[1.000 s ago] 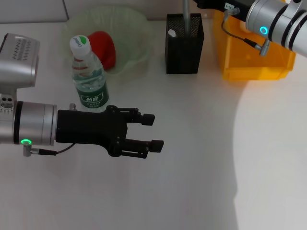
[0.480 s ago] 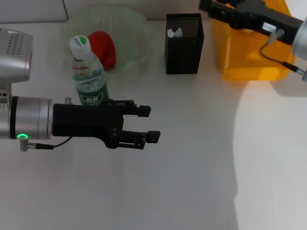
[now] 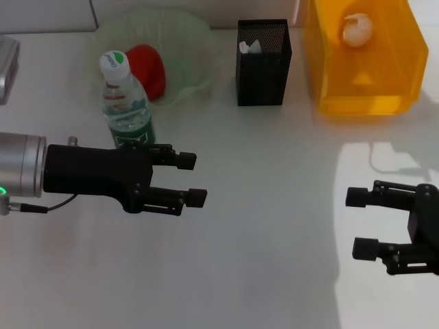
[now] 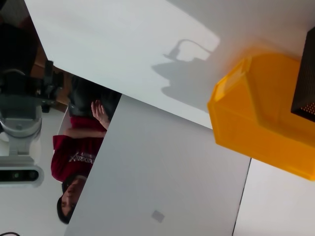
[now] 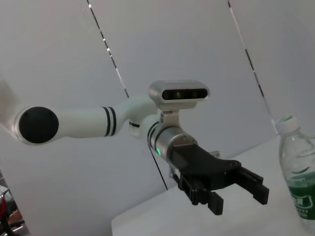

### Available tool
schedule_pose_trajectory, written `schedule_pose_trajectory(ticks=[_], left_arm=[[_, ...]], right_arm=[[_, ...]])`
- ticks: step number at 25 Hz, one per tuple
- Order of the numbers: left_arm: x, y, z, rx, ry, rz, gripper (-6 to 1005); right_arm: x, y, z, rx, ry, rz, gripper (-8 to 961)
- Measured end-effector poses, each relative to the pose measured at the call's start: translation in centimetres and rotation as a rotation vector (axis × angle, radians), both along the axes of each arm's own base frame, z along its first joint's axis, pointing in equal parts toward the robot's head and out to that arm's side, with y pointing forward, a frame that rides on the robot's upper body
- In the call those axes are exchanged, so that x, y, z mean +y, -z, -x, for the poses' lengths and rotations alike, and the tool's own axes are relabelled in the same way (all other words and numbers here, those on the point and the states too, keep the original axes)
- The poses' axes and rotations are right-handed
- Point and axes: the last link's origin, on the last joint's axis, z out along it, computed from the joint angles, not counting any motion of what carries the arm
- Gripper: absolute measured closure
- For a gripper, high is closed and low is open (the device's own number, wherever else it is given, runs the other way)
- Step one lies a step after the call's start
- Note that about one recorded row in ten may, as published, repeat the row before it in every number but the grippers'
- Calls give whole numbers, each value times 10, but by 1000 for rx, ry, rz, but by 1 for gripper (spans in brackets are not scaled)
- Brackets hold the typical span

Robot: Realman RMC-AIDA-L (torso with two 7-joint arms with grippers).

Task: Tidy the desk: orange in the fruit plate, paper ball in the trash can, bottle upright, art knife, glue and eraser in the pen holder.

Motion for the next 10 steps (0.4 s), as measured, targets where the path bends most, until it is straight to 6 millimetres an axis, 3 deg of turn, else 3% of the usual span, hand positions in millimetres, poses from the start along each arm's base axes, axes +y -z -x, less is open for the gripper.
schedule_pose_trajectory(ticks=[10], left_arm=[[-4,-1,2,6,-27,20,219]], right_arm=[[4,16,-6,15,47,-21,130]])
